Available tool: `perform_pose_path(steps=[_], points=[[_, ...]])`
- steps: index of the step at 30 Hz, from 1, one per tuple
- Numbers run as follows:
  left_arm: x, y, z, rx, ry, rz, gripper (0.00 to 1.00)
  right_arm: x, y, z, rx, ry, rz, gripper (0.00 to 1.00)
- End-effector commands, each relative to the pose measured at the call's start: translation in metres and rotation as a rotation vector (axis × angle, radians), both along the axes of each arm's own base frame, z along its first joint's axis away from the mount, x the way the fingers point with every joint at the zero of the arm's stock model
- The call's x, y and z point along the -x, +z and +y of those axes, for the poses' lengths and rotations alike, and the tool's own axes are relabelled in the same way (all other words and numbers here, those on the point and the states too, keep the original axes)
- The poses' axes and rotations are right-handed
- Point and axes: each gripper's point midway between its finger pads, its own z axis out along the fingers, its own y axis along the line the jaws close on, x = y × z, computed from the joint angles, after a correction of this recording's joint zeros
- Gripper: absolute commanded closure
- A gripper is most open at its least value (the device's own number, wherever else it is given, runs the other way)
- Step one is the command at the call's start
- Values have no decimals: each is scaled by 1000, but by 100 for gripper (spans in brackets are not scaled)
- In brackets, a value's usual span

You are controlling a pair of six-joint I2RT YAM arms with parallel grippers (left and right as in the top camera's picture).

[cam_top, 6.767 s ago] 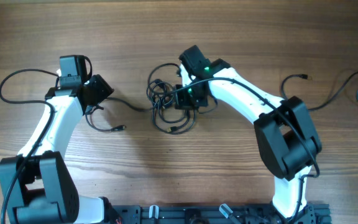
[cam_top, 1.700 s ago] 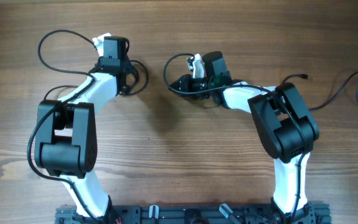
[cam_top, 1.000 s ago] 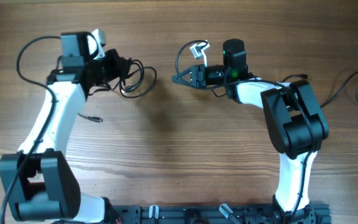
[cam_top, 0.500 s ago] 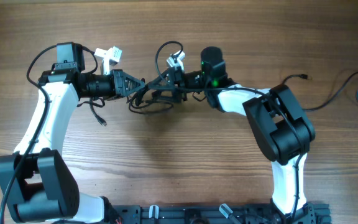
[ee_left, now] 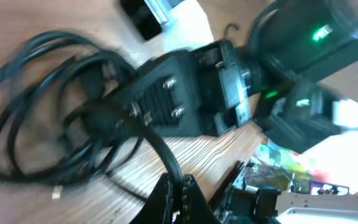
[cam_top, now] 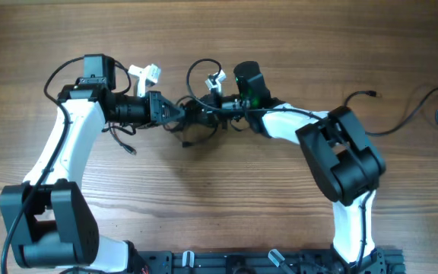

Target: Untangle cables

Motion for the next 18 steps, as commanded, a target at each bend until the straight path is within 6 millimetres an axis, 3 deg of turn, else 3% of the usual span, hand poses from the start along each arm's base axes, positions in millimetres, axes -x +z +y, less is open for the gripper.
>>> perform_pose_path(steps=[1,3,5,8,9,10,14,16,17,18], points=[[6,17,11,104,39,43,96,-51,-98,-95,497,-319,-63,96],[5,16,29,109,100,75,96,-59,-115,-136,619,-377,-47,96],[1,16,54,119,177,86,96,-62,-120,-160,669,-381,-62,96],[1,16,87,130,285,119,96,-63,-126,-174,715,-406,-46,96],[3,15,93,130,305,132,96,-63,-125,-173,711,-406,-48,96],[5,10,95,107,311,149,79,-61,-122,-166,677,-386,-42,96],[7,-13,77,-72,218,136,47,-46,-94,-126,424,-249,-13,92],[3,-15,60,-103,160,98,41,-39,-84,-115,349,-190,-20,81],[1,-17,48,-124,128,78,40,-31,-78,-104,302,-145,-23,68],[-1,-22,44,-168,130,83,40,-26,-72,-94,266,-100,-56,61]])
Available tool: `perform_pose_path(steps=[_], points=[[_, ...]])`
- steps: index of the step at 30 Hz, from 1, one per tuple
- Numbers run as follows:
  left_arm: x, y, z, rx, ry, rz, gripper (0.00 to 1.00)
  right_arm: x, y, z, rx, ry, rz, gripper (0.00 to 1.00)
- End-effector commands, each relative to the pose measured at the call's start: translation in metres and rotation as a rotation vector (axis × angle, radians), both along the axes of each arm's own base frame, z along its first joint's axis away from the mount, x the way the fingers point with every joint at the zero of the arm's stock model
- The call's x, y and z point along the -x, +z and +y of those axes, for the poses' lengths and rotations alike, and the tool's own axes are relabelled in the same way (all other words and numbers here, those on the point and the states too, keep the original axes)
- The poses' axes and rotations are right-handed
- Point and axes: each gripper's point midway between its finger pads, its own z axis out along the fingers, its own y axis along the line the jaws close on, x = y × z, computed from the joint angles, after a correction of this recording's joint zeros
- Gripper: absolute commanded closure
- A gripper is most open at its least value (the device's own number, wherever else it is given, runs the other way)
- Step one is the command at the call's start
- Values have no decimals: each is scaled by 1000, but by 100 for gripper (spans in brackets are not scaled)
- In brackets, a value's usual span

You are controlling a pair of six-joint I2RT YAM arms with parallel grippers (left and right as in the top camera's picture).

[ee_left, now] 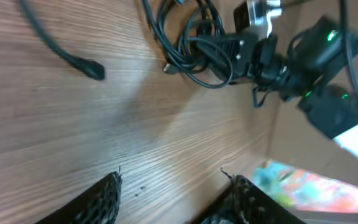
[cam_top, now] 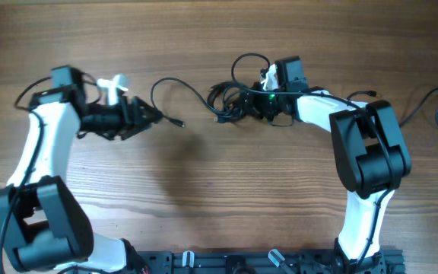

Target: Untangle cables

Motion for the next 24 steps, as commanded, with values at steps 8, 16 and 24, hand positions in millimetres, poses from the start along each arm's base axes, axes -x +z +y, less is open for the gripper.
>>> perform_pose_path(steps=[8,16,24], points=[[-10,-28,-49,-373,-94,-51,39,61,1,65,-119,243,53,28],[-24,-39,-48,-618,-155,-184,48,47,12,54,-115,211,10,33],[-11,-64,-67,-650,-336,-233,51,39,3,47,-55,187,-24,31]])
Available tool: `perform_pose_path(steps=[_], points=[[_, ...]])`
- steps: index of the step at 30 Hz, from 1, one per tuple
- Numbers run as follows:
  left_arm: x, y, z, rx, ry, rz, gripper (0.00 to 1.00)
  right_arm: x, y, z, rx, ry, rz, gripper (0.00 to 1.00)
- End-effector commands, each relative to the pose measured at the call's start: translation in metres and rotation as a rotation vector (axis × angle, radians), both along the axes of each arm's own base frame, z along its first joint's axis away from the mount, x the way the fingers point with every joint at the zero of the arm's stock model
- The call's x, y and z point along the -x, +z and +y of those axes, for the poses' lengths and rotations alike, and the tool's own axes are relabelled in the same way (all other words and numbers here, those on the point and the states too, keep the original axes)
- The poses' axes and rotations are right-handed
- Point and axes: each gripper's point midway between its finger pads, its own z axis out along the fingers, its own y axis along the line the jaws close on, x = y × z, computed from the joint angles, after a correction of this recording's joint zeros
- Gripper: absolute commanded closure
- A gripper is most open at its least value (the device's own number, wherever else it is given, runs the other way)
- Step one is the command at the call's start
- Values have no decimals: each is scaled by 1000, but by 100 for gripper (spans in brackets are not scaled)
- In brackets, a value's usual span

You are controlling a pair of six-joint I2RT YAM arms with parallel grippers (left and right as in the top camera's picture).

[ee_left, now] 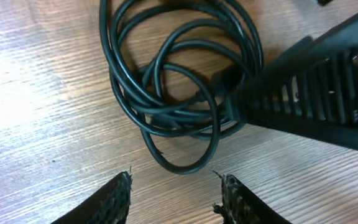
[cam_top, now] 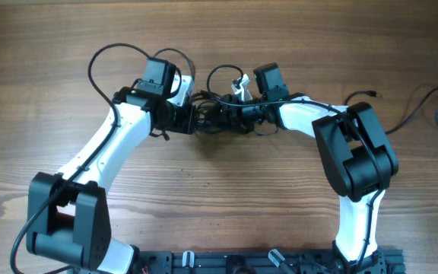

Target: Untangle cables

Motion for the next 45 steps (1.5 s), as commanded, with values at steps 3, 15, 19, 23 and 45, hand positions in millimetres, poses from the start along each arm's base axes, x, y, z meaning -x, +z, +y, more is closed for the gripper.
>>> perform_pose_path(steps=[3,15,19,23,45], points=[[14,-19,-10,-103,-350,-48,39,-11,-20,-25,118,-52,-49,30],[-11,-61,-47,-246,-375,-203,53,-23,-35,-67,211,-131,-17,27],[-28,-47,-28,-340,-232,-265,61,-24,-37,-69,225,-137,-21,26],[-42,-26,-35,-286,-162,-342,67,-25,-37,-69,226,-138,-21,25],[-86,-23,-44,-206,2,-485,96,-24,-37,-68,223,-121,-40,24]])
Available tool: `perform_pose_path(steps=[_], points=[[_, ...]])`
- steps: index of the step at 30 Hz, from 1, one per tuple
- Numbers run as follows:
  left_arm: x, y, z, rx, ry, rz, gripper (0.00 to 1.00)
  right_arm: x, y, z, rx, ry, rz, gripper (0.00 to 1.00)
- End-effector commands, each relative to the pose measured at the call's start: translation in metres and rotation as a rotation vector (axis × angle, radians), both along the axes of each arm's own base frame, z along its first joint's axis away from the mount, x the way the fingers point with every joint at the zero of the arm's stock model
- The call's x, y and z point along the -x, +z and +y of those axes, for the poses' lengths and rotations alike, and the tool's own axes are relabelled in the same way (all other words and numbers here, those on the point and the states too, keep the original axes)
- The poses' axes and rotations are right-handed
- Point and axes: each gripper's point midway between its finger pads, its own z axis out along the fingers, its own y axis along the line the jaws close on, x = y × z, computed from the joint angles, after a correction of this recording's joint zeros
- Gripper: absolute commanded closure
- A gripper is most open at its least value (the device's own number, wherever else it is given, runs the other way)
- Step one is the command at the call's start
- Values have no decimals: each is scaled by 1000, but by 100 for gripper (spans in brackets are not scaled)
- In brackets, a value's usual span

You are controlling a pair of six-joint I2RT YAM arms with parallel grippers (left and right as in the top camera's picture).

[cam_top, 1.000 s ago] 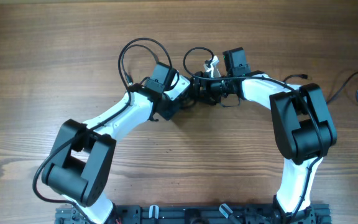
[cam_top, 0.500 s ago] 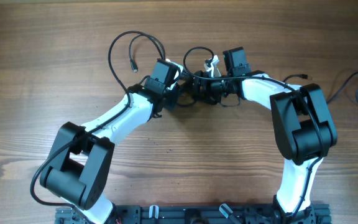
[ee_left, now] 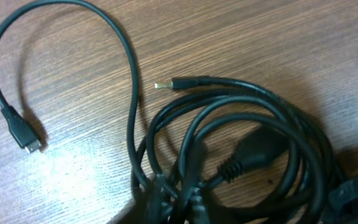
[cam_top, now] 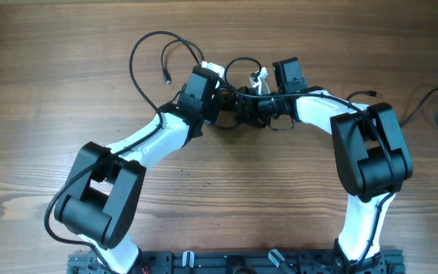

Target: Untangle cables

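Note:
The tangle of black cables [cam_top: 234, 103] lies at the table's far middle, between both grippers. My left gripper [cam_top: 214, 107] is shut on several strands at the bundle's left side. In the left wrist view its gripper [ee_left: 174, 204] pinches those strands at the bottom edge. One cable loops out to a free plug [ee_left: 22, 134], and a metal-tipped plug [ee_left: 166, 84] lies by the coil. In the overhead view this loop [cam_top: 147, 49] curls to the upper left. My right gripper [cam_top: 246, 105] is shut on the bundle's right side.
A separate black cable [cam_top: 424, 106] runs along the table's right side, its plug end [cam_top: 372, 93] near the right arm's elbow. Both arms crowd the far middle of the wooden table [cam_top: 226, 190].
My left gripper was open above the coil. Now it is shut on strands of the bundle, and the left arm reaches further right. The free loop has shifted right with it.
Both grippers met at the tangle, the left one shut on a cable. Then the left gripper stood open far to the left, with a freed cable end lying between the arms. It was back over the coil, open, and now grips its strands.

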Motion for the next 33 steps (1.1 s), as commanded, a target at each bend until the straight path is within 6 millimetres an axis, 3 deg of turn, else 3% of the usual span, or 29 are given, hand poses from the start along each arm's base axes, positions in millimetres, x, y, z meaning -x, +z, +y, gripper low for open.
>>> perform_pose_path(steps=[1,2,4,6,9,10,11,14,20,25,28,29,31,33], points=[[-2,5,5,52,72,-2,96,-1,-28,-17,107,-41,6,30],[0,18,7,91,109,-6,96,-4,-17,-15,88,-36,-21,31],[10,54,14,202,169,-3,96,-5,25,-8,21,4,-106,30],[29,75,13,352,147,86,96,3,66,3,-77,50,-144,28],[54,76,16,550,99,289,96,23,83,17,-162,65,-5,28],[60,74,17,607,84,352,96,33,88,27,-195,108,4,42],[63,71,25,648,90,397,96,40,92,35,-216,141,6,47],[54,56,51,690,132,433,95,50,94,50,-221,169,24,41],[66,49,43,959,-114,563,94,52,89,63,-187,117,96,42],[74,68,35,1067,-239,556,94,45,71,73,-71,4,104,56],[77,74,33,1093,-272,555,93,24,64,71,-3,-115,52,59],[77,74,33,1092,-271,556,93,16,62,68,16,-149,21,61],[77,74,33,1092,-271,556,92,-4,55,56,90,-247,-45,84],[77,74,33,1092,-270,558,93,-15,50,46,146,-302,-86,96]])
